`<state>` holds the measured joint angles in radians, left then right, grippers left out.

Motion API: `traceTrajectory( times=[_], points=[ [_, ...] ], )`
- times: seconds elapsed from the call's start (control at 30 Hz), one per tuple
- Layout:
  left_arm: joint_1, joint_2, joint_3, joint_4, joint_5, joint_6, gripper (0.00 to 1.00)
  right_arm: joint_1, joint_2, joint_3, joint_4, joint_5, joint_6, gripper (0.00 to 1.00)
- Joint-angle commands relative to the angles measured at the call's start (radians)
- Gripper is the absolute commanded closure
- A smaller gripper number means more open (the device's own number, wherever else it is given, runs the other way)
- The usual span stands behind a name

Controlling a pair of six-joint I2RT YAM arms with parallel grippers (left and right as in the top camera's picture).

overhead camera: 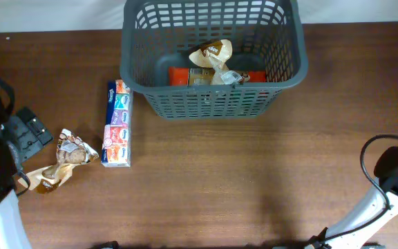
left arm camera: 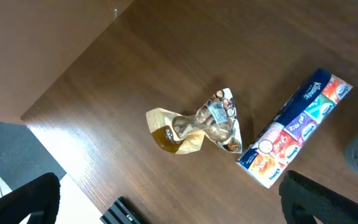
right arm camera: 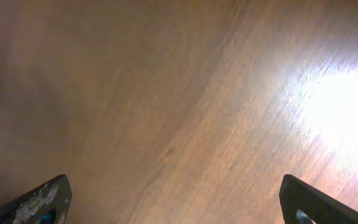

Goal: Pack container
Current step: 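Withdraw the right gripper to the right edge, then move the left gripper down onto the multicolor box pack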

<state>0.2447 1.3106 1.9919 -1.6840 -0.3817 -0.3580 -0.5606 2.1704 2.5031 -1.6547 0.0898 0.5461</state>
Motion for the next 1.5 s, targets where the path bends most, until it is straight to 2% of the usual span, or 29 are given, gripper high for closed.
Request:
traceTrajectory(
  times=[0.0,0.33,0.47,0.67,0.8,0.9,1.1,1.33,1.47],
  points=[
    [0.007,-0.006,0.005,-0.001,0.000,0.015,0.01,-0.002,-0.005,-0.069,0.028,0.017,0.013,0.01],
    [0.007,-0.006,0.005,0.009,0.015,-0.001,0.01,-0.002,-0.005,-0.180,0.146,0.015,0.013,0.01],
    [0.007,-0.006,0.005,0.023,0.161,-0.023,0.01,-0.002,-0.004,-0.208,0.146,0.016,0.013,0.01],
    [0.007,-0.004,0.005,0.127,0.380,-0.023,0.01,-0.002,-0.004,-0.210,0.145,0.016,0.013,0.01],
    [0.007,0.006,0.005,0.139,0.465,-0.019,0.01,-0.002,-0.004,-0.210,0.145,0.016,0.013,0.01],
    [0.007,0.018,0.005,0.139,0.459,0.050,0.01,-0.002,-0.004,-0.210,0.145,0.016,0.013,0.01],
    [0.007,0.024,0.005,0.183,0.446,0.055,0.01,-0.002,-0.004,-0.210,0.145,0.016,0.013,0.01],
    [0.006,0.140,-0.009,0.134,0.518,0.308,0.01,-0.002,-0.004,-0.210,0.145,0.016,0.013,0.01],
    [0.006,0.248,-0.044,0.102,0.518,0.330,0.01,-0.002,-0.004,-0.210,0.145,0.016,0.013,0.01]
  ],
)
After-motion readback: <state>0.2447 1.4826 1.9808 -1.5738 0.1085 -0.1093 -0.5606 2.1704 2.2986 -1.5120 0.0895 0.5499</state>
